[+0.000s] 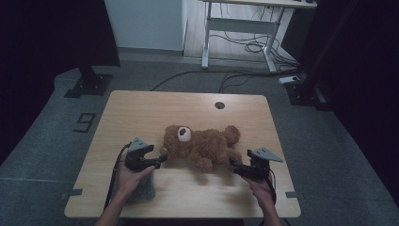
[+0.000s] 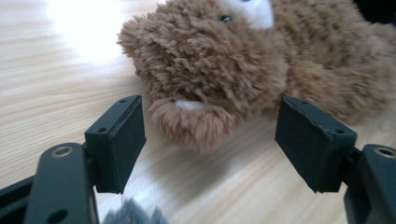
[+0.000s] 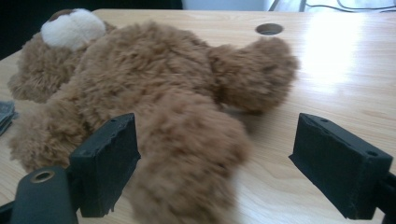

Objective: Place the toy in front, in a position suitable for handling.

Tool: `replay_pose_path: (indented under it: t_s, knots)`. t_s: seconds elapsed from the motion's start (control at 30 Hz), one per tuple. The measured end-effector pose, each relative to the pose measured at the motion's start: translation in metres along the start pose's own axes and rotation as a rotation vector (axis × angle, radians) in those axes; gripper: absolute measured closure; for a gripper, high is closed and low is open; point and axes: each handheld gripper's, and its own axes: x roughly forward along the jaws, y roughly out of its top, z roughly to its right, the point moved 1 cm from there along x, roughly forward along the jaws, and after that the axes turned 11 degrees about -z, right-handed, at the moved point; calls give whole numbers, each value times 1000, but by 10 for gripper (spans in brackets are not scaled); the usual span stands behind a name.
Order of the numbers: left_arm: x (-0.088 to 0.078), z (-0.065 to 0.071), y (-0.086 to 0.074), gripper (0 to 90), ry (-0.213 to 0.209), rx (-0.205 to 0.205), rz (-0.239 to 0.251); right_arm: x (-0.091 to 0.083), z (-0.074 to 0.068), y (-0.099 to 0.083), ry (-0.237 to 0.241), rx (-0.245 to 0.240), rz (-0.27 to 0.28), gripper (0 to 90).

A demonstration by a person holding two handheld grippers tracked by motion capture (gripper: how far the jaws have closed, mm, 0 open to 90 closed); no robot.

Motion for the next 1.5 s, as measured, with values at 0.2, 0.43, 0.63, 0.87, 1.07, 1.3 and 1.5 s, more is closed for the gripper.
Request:
replay_pose_path:
  t_s: [0.2,0.43,0.63,0.87,1.07,1.3,1.5]
  knots:
    - [21,2,6,233,-11,29,-35,26,-15,4,-7,-57,-62,155]
    - [41,3,6,327,-2,-36,-81,49,-18,2,25,-85,-121,266]
    - [43,6,6,582,27,21,-107,57,-12,-4,103,-107,-161,401]
    - [36,14,11,689,25,11,-41,54,-10,-4,144,-147,-134,599]
    - [14,24,25,719,-6,19,64,43,-11,10,67,-191,-34,641]
    - [-4,27,27,735,-42,16,99,31,-17,18,73,-199,50,648]
    - [-19,36,16,734,-61,40,120,16,-22,23,80,-247,99,645]
